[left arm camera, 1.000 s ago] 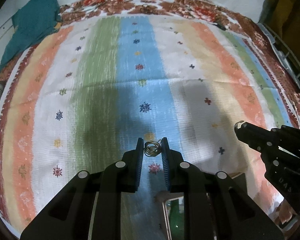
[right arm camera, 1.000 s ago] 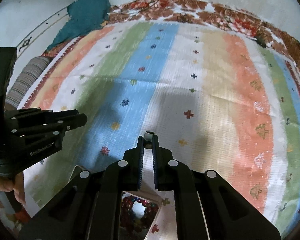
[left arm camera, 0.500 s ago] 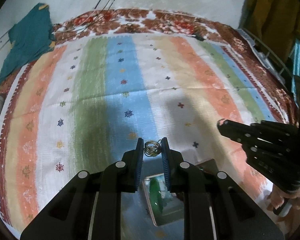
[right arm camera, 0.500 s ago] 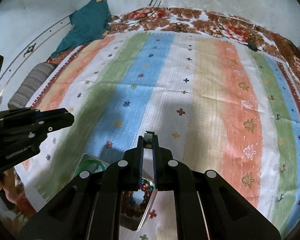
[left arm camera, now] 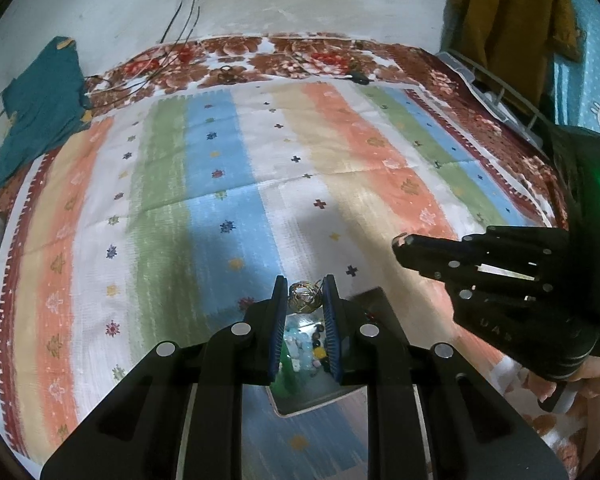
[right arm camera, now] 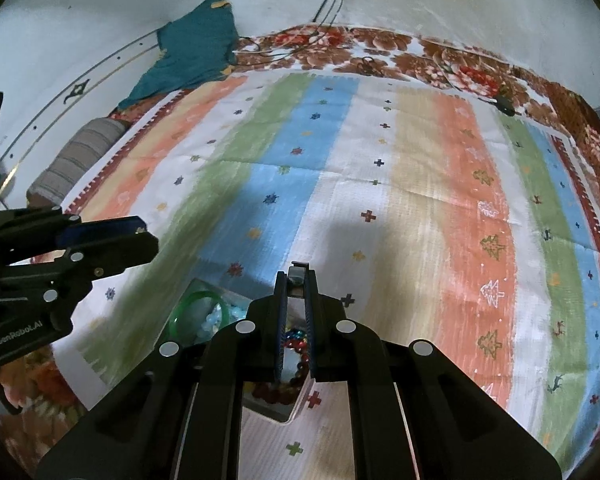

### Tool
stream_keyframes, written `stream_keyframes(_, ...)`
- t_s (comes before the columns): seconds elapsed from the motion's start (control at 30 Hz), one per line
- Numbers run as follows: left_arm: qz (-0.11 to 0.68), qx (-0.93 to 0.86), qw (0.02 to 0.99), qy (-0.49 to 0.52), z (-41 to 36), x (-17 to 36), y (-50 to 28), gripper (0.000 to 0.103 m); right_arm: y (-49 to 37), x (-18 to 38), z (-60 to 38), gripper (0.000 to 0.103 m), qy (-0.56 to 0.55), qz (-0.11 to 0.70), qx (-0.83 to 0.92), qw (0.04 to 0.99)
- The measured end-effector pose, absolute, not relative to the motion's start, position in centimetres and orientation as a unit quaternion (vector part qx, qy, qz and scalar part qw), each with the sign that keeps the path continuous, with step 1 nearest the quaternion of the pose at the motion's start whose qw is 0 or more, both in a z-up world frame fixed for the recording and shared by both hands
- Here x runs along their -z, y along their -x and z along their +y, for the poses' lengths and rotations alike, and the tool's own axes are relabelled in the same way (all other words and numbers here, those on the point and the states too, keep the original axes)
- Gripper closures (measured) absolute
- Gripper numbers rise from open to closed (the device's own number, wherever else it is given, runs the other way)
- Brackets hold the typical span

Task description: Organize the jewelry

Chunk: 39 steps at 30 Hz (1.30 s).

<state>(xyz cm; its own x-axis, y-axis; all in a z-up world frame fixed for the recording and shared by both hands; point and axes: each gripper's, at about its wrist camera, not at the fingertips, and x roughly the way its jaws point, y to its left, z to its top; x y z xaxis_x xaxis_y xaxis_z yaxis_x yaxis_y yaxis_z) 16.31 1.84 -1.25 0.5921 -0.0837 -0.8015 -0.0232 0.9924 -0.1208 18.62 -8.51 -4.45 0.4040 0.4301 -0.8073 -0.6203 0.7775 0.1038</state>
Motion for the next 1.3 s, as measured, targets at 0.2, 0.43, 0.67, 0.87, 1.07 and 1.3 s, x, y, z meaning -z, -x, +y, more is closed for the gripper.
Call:
stream_keyframes(0.2,0.448,0.021,0.892,0.059,1.4,1.0,-15.6,0.086,-17.6,4.4,-8.4,0.093,0.11,0.447,-0.326,0.826)
stream_keyframes(0.43,0.45,0.02,0.891,0.065,0.9,1.1,-15.0,0.085,-16.5,5.2,-7.7,0.093,0.116,0.461,-0.341,0.811)
stream_keyframes(0.67,0.46,0.011,0.884,0.082,1.4,1.4,-15.0,0.076,-16.2,5.9,-7.5,0.093,0.124,0.476,-0.335,0.803)
stream_keyframes(0.87,0.455,0.003,0.885,0.098,2.5,1.2,-14.4,0.072,-15.9,5.6,-8.4,0.068,0.114,0.473,-0.334,0.807)
stream_keyframes(1.07,0.45,-0.004,0.886,0.111,3.4,0.9,-12.8,0.067,-15.6,5.4,-9.3,0.059,0.109,0.47,-0.327,0.813)
stream_keyframes(1.3,0.446,0.001,0.889,0.107,3.0,0.7,-11.2,0.056,-14.5,4.8,-10.9,0.049,0.104,0.459,-0.319,0.822)
